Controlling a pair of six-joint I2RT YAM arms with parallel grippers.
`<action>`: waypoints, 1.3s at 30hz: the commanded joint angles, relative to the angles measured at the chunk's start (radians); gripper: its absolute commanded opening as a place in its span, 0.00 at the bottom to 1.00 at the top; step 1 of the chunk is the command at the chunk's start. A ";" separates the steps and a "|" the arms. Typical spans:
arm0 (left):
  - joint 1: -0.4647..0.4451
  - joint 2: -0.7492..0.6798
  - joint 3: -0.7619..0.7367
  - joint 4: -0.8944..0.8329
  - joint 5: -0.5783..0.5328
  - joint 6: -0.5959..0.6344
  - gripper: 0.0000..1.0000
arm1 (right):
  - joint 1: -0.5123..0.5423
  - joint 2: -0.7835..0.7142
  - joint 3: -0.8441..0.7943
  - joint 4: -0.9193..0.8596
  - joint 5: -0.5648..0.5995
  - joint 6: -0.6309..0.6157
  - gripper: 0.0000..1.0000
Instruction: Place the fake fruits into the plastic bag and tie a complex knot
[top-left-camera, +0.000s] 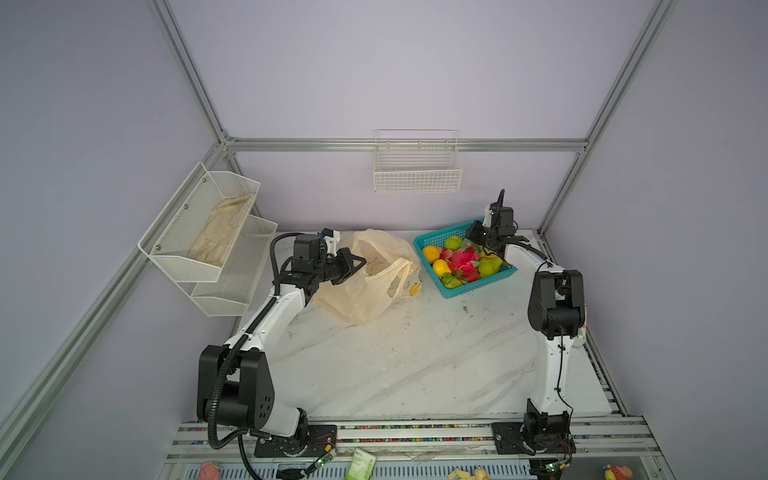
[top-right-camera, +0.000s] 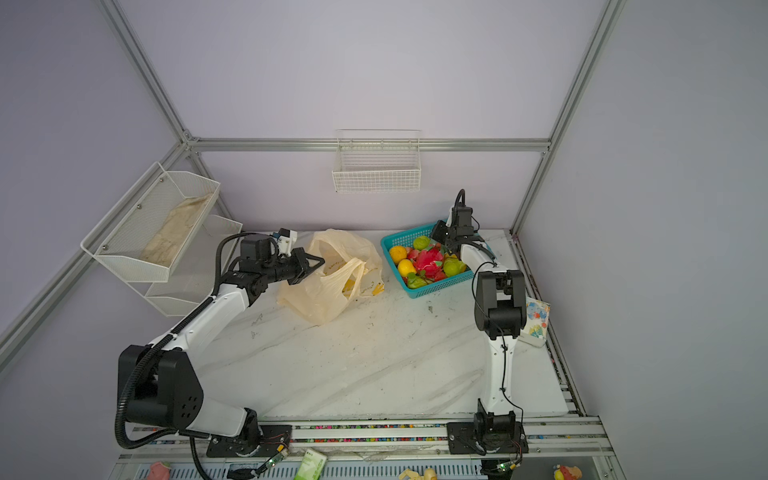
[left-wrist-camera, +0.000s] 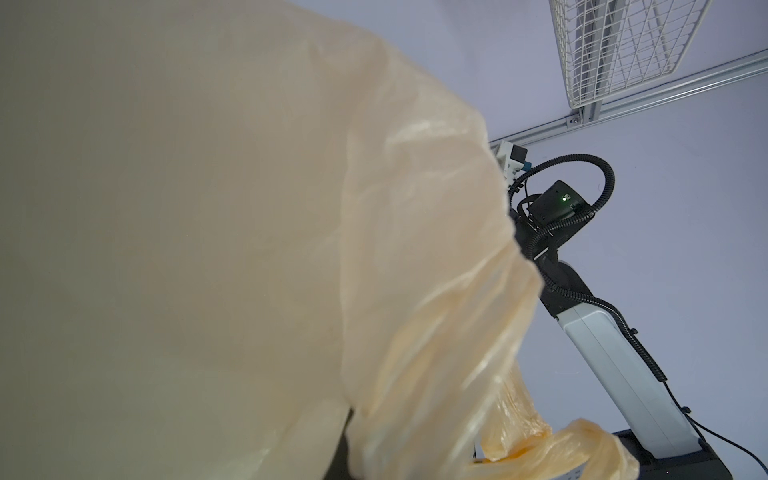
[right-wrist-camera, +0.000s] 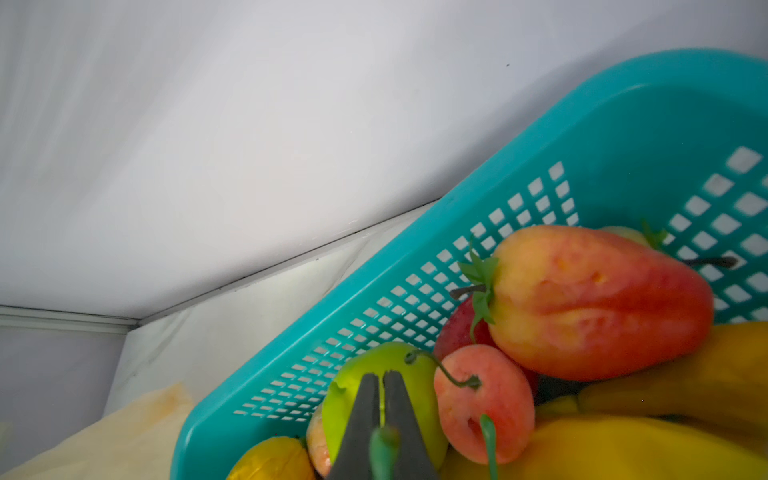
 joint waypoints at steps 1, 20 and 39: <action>0.011 -0.030 -0.042 0.040 0.019 0.005 0.00 | -0.024 -0.118 -0.038 0.050 -0.021 0.004 0.00; 0.011 -0.033 -0.060 0.088 0.054 -0.046 0.00 | 0.021 -0.595 -0.434 0.386 -0.270 0.210 0.00; 0.011 -0.044 -0.059 0.100 0.059 -0.084 0.00 | 0.383 -0.831 -0.917 0.475 -0.363 -0.227 0.00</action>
